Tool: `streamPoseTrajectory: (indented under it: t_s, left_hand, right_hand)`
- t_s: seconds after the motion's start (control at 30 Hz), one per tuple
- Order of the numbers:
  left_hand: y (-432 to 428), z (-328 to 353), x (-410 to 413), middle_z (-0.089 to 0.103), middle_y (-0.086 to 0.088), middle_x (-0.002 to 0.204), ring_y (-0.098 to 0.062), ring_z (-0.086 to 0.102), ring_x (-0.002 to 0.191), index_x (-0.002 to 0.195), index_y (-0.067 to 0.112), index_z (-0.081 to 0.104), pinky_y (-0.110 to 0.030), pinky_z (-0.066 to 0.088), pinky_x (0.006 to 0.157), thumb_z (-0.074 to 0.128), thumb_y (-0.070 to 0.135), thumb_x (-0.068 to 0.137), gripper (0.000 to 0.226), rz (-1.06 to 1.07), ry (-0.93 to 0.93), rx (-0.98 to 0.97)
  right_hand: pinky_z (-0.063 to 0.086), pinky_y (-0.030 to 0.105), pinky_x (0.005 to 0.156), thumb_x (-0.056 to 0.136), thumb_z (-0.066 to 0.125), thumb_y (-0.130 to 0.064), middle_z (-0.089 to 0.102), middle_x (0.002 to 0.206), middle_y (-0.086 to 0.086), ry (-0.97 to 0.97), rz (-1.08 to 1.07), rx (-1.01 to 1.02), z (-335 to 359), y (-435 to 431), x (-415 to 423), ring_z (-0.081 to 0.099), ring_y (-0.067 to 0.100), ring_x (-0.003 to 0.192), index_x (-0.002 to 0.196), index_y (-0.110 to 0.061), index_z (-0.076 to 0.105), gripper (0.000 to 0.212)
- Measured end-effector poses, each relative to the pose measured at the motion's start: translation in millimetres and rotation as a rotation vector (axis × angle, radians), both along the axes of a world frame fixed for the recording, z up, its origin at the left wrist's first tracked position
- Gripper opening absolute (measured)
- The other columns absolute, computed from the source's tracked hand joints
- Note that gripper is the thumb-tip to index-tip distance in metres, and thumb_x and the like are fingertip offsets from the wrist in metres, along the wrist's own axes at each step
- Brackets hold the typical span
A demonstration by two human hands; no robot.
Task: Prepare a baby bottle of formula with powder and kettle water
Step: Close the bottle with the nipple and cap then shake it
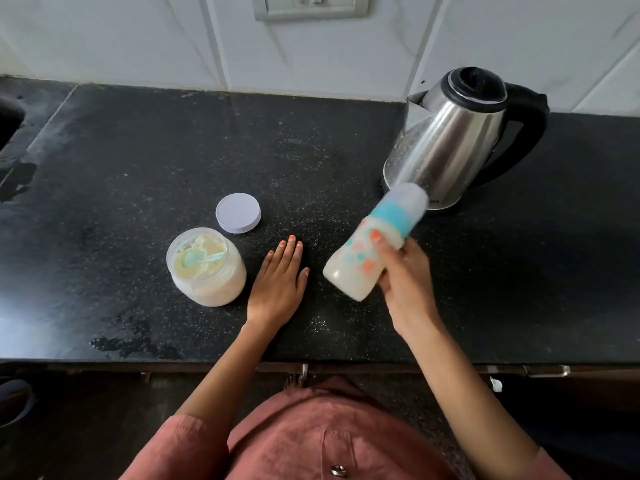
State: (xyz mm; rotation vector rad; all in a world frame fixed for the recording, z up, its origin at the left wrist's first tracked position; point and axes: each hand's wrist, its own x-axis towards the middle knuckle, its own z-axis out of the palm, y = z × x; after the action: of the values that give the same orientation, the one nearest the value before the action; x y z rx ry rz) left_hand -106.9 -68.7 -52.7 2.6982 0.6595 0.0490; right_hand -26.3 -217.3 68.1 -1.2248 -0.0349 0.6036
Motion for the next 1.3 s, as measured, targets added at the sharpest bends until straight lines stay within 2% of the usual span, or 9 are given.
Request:
streamPoseTrajectory:
  t_s: [0.1,0.3,0.43,0.6,0.77,0.93,1.03,1.1,1.3]
  left_hand:
    - [1,-1,1,-0.002,0.003,0.157,-0.010,-0.005,0.143,0.147,0.017,0.005,-0.024,-0.008,0.113,0.015,0.039,0.100,0.053,0.004,0.007,-0.010]
    - [-1,0,0,-0.002,0.003,0.156,-0.010,-0.004,0.143,0.147,0.017,0.005,-0.022,-0.010,0.111,0.022,0.034,0.100,0.053,0.009,-0.031,-0.001]
    - [1,-1,0,-0.003,0.003,0.156,-0.009,-0.006,0.143,0.147,0.018,0.004,-0.023,-0.010,0.111,0.021,0.035,0.100,0.053,0.010,-0.016,-0.001]
    - [-1,0,0,-0.003,0.003,0.156,-0.010,-0.005,0.143,0.147,0.017,0.004,-0.023,-0.009,0.112,0.022,0.035,0.100,0.053,0.006,-0.026,0.003]
    - [1,-1,0,-0.001,0.002,0.156,-0.010,-0.004,0.143,0.147,0.016,0.005,-0.024,-0.008,0.112,0.023,0.034,0.100,0.053,0.007,-0.016,-0.012]
    - [0,-2,0,0.000,0.002,0.156,-0.011,-0.002,0.143,0.147,0.016,0.006,-0.024,-0.008,0.112,0.014,0.039,0.098,0.055,0.001,-0.023,0.021]
    - [1,-2,0,0.001,0.002,0.156,-0.011,-0.002,0.143,0.147,0.016,0.007,-0.024,-0.007,0.113,0.014,0.041,0.097,0.057,-0.002,-0.014,0.009]
    - [2,-3,1,0.000,0.002,0.156,-0.010,-0.004,0.143,0.147,0.016,0.006,-0.025,-0.007,0.113,0.017,0.039,0.099,0.054,0.001,-0.007,-0.005]
    - [0,-2,0,0.000,0.002,0.156,-0.011,-0.003,0.144,0.147,0.016,0.006,-0.023,-0.009,0.111,0.020,0.035,0.101,0.052,0.006,-0.023,0.008]
  right_hand:
    - [0.054,0.024,0.067,0.063,0.075,-0.010,0.069,0.083,-0.003,-0.166,0.245,-0.203,-3,-2,-13,0.066,0.006,0.072,0.093,-0.014,0.061,0.034]
    - [0.055,0.025,0.072,0.060,0.066,-0.029,0.068,0.097,-0.001,0.001,-0.089,0.014,3,-4,8,0.067,0.010,0.087,0.105,-0.014,0.058,0.048]
    - [0.054,0.023,0.067,0.054,0.072,-0.021,0.072,0.081,-0.004,-0.142,0.239,-0.177,3,-8,-10,0.068,0.008,0.077,0.093,-0.014,0.062,0.041]
    - [0.056,0.026,0.075,0.058,0.067,-0.029,0.069,0.094,-0.003,-0.002,-0.059,0.015,6,-6,11,0.067,0.010,0.088,0.098,-0.018,0.061,0.043]
    - [0.056,0.026,0.073,0.053,0.071,-0.022,0.072,0.082,-0.003,-0.136,0.236,-0.159,9,-8,-5,0.068,0.011,0.079,0.092,-0.016,0.063,0.040]
    - [0.056,0.024,0.072,0.077,0.063,-0.018,0.068,0.089,-0.005,0.030,-0.122,0.057,14,-6,17,0.068,0.005,0.078,0.093,-0.021,0.060,0.017]
    - [0.055,0.032,0.078,0.061,0.069,-0.025,0.069,0.092,-0.002,-0.066,0.096,-0.083,10,-7,7,0.067,0.011,0.085,0.096,-0.018,0.061,0.037]
    - [0.055,0.027,0.072,0.053,0.071,-0.023,0.072,0.082,-0.004,-0.148,0.252,-0.162,10,-9,-1,0.068,0.009,0.079,0.094,-0.015,0.062,0.043]
    - [0.056,0.026,0.074,0.069,0.067,-0.025,0.067,0.095,-0.002,0.022,-0.027,0.020,7,-5,15,0.066,0.011,0.087,0.099,-0.019,0.058,0.032]
